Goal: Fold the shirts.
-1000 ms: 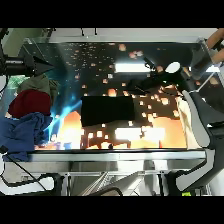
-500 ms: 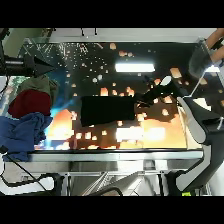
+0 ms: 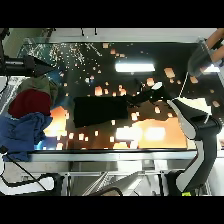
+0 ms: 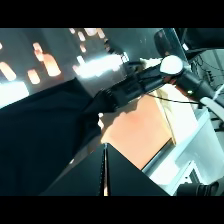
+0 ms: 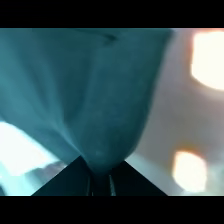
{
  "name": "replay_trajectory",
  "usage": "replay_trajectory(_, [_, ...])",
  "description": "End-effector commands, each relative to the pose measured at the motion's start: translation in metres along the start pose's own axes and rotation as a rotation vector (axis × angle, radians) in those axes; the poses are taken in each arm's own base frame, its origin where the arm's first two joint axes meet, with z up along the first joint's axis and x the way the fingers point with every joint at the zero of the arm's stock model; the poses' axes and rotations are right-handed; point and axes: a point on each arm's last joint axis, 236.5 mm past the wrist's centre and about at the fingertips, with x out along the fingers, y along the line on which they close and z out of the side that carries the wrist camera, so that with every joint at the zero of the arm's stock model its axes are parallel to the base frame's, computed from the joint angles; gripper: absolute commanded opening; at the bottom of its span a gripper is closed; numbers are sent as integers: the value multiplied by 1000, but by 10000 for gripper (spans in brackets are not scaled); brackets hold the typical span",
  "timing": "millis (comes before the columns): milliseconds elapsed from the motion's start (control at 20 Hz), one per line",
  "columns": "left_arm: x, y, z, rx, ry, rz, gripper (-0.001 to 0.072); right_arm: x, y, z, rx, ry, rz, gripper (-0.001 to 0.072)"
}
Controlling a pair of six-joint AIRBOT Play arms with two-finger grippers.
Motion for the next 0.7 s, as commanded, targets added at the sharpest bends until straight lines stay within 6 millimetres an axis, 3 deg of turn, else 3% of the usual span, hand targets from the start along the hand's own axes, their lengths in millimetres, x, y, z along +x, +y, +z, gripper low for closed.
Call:
replay_trajectory(0, [0,-2,-4,1,17,-8,17,-48,68,36,-126,-148,102,24])
replay_trajectory(200, [0,-3,-7,1,29,-13,17,-171,107,92,-110,-448,82,23])
replay_trajectory(350, [0,-4,-10,1,42,-14,17,-276,98,104,-15,-645,-8,23])
replay_trajectory(500, [0,-4,-10,1,42,-14,17,-370,63,80,151,-780,-143,23])
replay_trajectory(650, [0,-4,-10,1,42,-14,17,-439,14,25,342,-829,-333,23])
